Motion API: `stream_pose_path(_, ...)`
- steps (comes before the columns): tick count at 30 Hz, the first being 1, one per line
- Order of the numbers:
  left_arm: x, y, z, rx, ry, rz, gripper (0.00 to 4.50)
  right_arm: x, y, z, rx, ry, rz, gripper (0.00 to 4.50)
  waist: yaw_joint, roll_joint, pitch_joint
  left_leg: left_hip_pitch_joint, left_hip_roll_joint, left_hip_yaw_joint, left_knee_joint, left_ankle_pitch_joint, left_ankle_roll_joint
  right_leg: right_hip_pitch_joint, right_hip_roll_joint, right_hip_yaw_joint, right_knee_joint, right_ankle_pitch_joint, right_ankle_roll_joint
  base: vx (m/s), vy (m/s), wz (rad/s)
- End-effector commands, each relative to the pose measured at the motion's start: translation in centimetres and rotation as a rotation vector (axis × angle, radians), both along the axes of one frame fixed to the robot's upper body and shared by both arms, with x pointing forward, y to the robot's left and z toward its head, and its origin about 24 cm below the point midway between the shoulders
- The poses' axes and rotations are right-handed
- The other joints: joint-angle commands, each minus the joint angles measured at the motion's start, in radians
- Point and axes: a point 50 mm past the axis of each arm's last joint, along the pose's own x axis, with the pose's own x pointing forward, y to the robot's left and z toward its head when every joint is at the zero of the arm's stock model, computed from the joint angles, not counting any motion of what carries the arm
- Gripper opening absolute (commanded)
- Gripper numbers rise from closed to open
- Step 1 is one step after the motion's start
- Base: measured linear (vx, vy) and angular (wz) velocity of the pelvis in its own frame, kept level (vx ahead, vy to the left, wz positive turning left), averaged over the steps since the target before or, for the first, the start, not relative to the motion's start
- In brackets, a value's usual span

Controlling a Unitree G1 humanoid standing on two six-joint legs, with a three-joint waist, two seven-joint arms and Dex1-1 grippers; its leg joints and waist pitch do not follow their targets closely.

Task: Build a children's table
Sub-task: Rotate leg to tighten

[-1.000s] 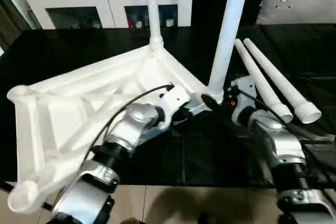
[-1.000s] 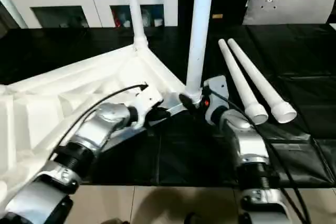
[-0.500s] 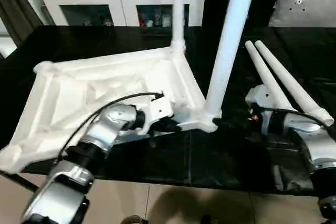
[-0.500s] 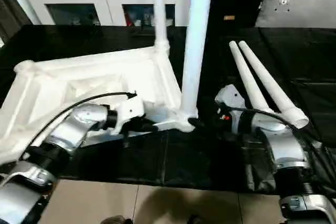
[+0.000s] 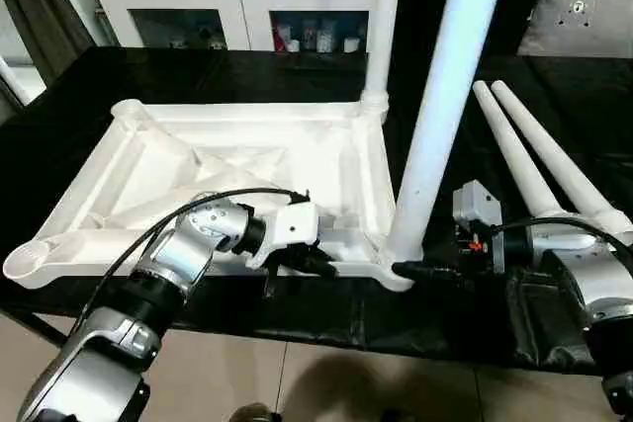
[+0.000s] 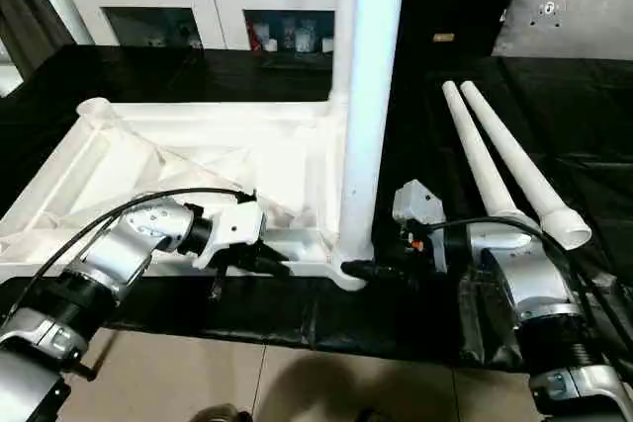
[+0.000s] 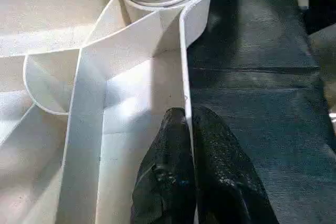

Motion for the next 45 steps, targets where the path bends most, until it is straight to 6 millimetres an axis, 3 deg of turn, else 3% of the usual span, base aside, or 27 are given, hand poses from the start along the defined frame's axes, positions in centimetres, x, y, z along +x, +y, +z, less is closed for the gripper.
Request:
stream_pose_path(1, -0.3, -0.9, 1.1, -0.018, -0.043, -0.089, 0.00, 0.0, 0.5, 0.5, 0.013, -0.011, 0.026, 3.98, -0.003, -0.020, -0.066, 0.008, 0.012, 0.014, -0.066, -0.231, 0.114, 0.074, -0.041, 0.033, -0.068, -0.444, -0.130, 0.000, 0.000, 0.00)
stream_pose_path(10, -0.5, -0.9, 1.0, -0.010, -0.036, -0.096, 0.00, -0.3, 0.6, 0.1, 0.015, 0.027, 0.054, 3.41, -0.002, -0.020, -0.067, 0.005, 0.011, 0.014, -0.065, -0.219, 0.118, 0.075, -0.040, 0.033, -0.066, -0.425, -0.131, 0.000, 0.000, 0.00)
stream_pose_path(11, -0.5, -0.9, 1.0, -0.009, -0.035, -0.095, 0.00, -0.4, 0.6, 0.1, 0.015, 0.030, 0.055, 3.13, -0.002, -0.020, -0.067, 0.005, 0.011, 0.014, -0.065, -0.219, 0.118, 0.075, -0.040, 0.033, -0.066, -0.425, -0.131, 0.000, 0.000, 0.00)
stream_pose_path(16, -0.5, -0.9, 0.9, -0.010, -0.031, -0.091, 0.00, -0.6, 0.8, -0.1, 0.025, 0.042, 0.060, 2.74, -0.003, -0.021, -0.064, 0.006, 0.010, 0.014, -0.066, -0.227, 0.113, 0.074, -0.040, 0.032, -0.070, -0.453, -0.120, 0.000, 0.000, 0.00)
stream_pose_path(24, -0.1, -1.3, 1.2, -0.065, -0.011, -0.008, 0.00, -0.3, 2.0, -0.4, 0.102, 0.076, -0.037, 2.63, -0.007, -0.023, -0.061, 0.005, 0.008, 0.014, -0.068, -0.239, 0.104, 0.072, -0.039, 0.030, -0.076, -0.490, -0.103, 0.000, 0.000, 0.00)
stream_pose_path(29, 1.6, -3.4, 2.1, -0.175, -0.014, 0.218, 0.00, 1.7, 4.7, -0.9, 0.163, 0.069, -0.333, 2.62, -0.034, -0.020, -0.052, 0.006, -0.004, 0.011, -0.068, -0.274, 0.067, 0.068, -0.036, 0.019, -0.093, -0.588, -0.062, 0.000, 0.000, 0.00)
stream_pose_path(31, 2.1, -4.3, 2.3, -0.197, -0.020, 0.283, 0.00, 2.6, 5.3, -1.1, 0.169, 0.056, -0.442, 2.62, -0.057, -0.021, -0.055, 0.007, -0.009, 0.005, -0.066, -0.301, 0.052, 0.070, -0.038, 0.008, -0.101, -0.618, -0.034, 0.000, 0.000, 0.00)
stream_pose_path(32, 2.3, -4.8, 2.3, -0.206, -0.022, 0.309, 0.00, 2.9, 5.6, -1.2, 0.169, 0.052, -0.492, 2.62, -0.068, -0.019, -0.055, 0.008, -0.010, 0.006, -0.064, -0.305, 0.059, 0.069, -0.036, 0.006, -0.106, -0.611, -0.034, 0.000, 0.000, 0.00)
stream_pose_path(35, 3.1, -6.5, 2.7, -0.246, -0.028, 0.433, 0.00, 4.2, 6.0, -1.7, 0.158, 0.077, -0.692, 2.62, -0.083, -0.018, -0.059, -0.003, -0.007, 0.003, -0.068, -0.274, 0.071, 0.078, -0.036, 0.010, -0.096, -0.535, -0.060, 0.000, 0.000, 0.00)
stream_pose_path(36, 3.5, -7.4, 3.0, -0.274, -0.037, 0.492, 0.00, 4.8, 6.2, -1.7, 0.177, 0.092, -0.772, 2.62, -0.085, -0.020, -0.064, 0.000, -0.009, 0.006, -0.065, -0.256, 0.080, 0.077, -0.037, 0.011, -0.096, -0.509, -0.070, 0.000, 0.000, 0.00)
stream_pose_path(40, 3.5, -9.6, 3.5, -0.299, -0.076, 0.523, 0.00, 5.4, 7.2, -1.3, 0.166, 0.028, -0.845, 2.62, -0.075, -0.023, -0.071, -0.002, -0.006, 0.011, -0.061, -0.168, 0.117, 0.079, -0.038, 0.023, -0.078, -0.373, -0.125, 0.000, 0.000, 0.00)
stream_pose_path(42, 3.4, -9.5, 3.4, -0.286, -0.086, 0.516, 0.00, 5.3, 7.2, -1.3, 0.163, 0.025, -0.842, 2.62, -0.070, -0.022, -0.075, -0.004, -0.005, 0.012, -0.060, -0.132, 0.136, 0.083, -0.039, 0.026, -0.067, -0.309, -0.147, 0.000, 0.000, 0.00)
stream_pose_path(43, 3.4, -9.3, 3.3, -0.279, -0.092, 0.514, 0.00, 5.3, 7.0, -1.4, 0.168, 0.030, -0.846, 2.97, -0.066, -0.023, -0.076, -0.003, -0.005, 0.013, -0.058, -0.112, 0.149, 0.084, -0.039, 0.028, -0.064, -0.275, -0.160, 0.000, 0.000, 0.00)
stream_pose_path(45, 3.5, -8.9, 3.2, -0.269, -0.100, 0.511, 0.00, 5.2, 6.8, -1.4, 0.185, 0.045, -0.853, 3.17, -0.060, -0.022, -0.078, -0.002, -0.004, 0.014, -0.057, -0.077, 0.168, 0.086, -0.039, 0.030, -0.057, -0.231, -0.179, 0.000, 0.000, 0.00)
